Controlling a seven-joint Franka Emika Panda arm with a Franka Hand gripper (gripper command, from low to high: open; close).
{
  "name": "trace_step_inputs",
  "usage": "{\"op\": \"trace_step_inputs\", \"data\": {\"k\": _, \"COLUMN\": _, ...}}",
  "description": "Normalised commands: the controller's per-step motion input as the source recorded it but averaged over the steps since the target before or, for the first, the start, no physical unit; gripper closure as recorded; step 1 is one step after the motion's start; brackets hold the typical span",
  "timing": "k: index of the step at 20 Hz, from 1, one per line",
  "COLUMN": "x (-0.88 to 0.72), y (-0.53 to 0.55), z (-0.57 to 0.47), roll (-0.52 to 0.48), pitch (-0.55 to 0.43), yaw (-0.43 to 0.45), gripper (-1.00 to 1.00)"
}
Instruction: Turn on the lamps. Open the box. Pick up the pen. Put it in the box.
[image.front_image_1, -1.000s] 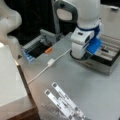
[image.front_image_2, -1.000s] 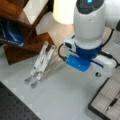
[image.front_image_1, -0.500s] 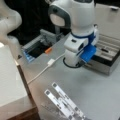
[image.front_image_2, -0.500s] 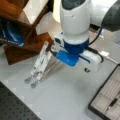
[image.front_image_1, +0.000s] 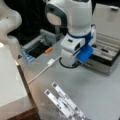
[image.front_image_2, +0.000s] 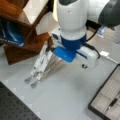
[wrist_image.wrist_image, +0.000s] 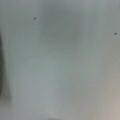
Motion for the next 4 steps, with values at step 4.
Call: {"op": "trace_step_inputs", "data": {"k": 4, "x": -0.23, "y": -0.10, "z": -0.08, "roll": -0.049, "pitch": -0.081, "yaw": 0.122, "gripper": -1.00}}
